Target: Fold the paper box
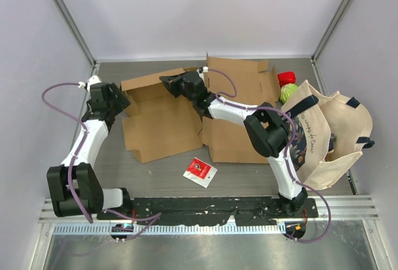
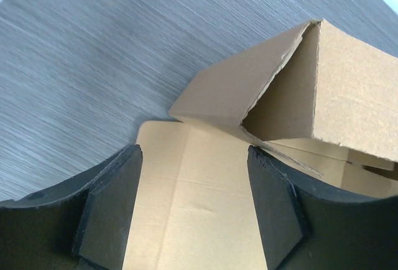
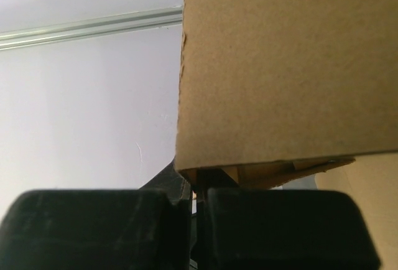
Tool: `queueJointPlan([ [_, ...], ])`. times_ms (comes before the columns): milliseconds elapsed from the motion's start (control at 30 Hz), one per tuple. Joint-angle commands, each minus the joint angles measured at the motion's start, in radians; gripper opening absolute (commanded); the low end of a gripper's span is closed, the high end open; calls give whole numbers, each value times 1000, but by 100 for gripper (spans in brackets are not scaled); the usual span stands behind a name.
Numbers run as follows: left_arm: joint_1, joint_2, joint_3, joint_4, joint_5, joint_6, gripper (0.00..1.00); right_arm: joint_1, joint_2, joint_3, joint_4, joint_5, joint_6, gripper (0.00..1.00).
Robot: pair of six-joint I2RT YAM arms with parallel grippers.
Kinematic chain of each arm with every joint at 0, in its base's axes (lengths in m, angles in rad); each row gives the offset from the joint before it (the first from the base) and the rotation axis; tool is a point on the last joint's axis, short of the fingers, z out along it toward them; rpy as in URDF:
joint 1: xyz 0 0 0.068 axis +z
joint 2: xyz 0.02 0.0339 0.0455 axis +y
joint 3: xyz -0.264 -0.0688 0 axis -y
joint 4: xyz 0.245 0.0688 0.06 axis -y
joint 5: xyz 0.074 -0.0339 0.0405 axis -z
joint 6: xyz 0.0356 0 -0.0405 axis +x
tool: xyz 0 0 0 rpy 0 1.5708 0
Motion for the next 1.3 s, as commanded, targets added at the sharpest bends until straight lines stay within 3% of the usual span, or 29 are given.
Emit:
queueJointPlan([
  [0,13,64,97,-53,-26,215,71,-12,16,38,-80,-41,11,1],
  [167,16,64,89,-56,7,355,63,-15,30,61,-81,-63,20,1],
  [400,16,100,68,150,79,409,64,-15,47,75,-68,-92,40,1],
  [533,14,185,115,192,128,424,50,-16,54,86,-63,-98,54,1],
  [700,-1,196,76,301,81,310,32,-18,77,123,-63,-136,77,1],
  [767,-5,179,49,369,70,269,32,-16,79,126,-54,-138,83,1],
  [1000,-9,240,103,349,105,323,57,-30,81,129,-58,-156,72,1],
  [1100,-7,260,126,332,73,341,56,-30,85,132,-57,-167,75,1],
  [1267,-18,269,120,402,54,279,41,-30,97,146,-57,-176,86,1],
])
